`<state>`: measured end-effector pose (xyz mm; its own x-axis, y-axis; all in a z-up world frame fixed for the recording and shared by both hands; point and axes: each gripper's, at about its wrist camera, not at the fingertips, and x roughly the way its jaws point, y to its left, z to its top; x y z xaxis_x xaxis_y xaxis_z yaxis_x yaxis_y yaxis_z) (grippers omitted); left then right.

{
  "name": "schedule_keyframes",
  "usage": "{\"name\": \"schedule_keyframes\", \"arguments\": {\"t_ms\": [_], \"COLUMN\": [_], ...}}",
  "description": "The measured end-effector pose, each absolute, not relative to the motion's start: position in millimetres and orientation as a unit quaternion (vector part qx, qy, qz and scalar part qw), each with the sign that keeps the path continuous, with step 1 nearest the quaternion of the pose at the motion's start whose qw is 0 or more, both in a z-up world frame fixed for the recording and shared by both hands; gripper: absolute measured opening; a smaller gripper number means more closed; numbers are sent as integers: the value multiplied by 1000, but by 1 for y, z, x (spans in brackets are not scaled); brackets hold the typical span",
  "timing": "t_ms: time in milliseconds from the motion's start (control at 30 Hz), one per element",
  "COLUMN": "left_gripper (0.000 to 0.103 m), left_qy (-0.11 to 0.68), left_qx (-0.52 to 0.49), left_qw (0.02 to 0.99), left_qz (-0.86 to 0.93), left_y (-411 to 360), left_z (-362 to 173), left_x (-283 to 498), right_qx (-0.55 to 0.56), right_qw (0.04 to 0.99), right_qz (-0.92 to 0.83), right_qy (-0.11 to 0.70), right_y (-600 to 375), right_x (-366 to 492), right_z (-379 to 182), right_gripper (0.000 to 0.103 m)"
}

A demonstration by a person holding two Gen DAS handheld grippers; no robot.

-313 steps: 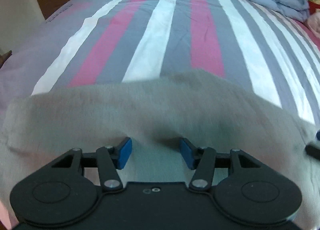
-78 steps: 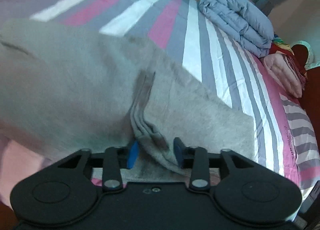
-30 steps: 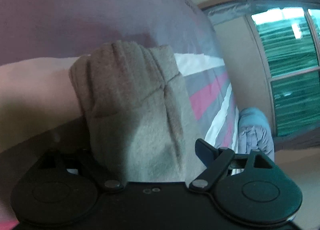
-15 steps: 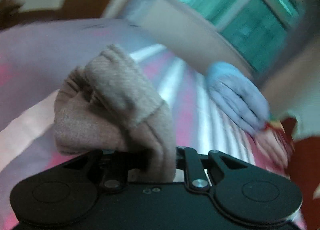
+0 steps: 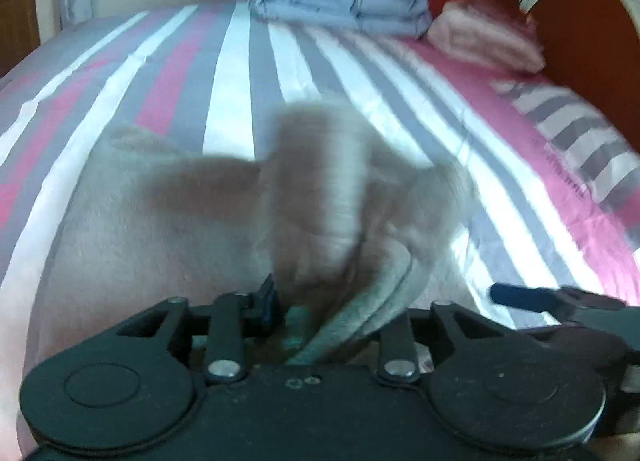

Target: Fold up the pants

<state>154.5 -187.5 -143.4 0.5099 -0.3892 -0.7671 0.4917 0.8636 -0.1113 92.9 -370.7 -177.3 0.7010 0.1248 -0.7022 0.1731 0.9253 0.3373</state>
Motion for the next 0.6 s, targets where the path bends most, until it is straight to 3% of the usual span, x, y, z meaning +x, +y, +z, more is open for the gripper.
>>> {"name": "schedule_keyframes", "arguments": {"t_ms": [167, 400, 500, 600], "left_gripper": [26, 26, 41, 65], "left_qy": [435, 452, 436, 400], "left_qx": [33, -28, -39, -36], "left_qw": [860, 847, 852, 879], "left_qz": [-263, -278, -287, -256], "left_y": [-177, -154, -144, -128], "left_z": [-125, -108, -99, -89], "left_x": [151, 146, 137, 131], "right_qx": [201, 305, 361, 404], "right_qw": [906, 888, 867, 850], "right_qz": [-10, 35, 62, 70], "right_qy": [372, 342, 337, 331], "right_y": [-393, -416, -419, -419], "right_x": [75, 62, 55, 52], "right_z": [-172, -159, -158, -156], "right_gripper": [103, 103, 103, 103]}}
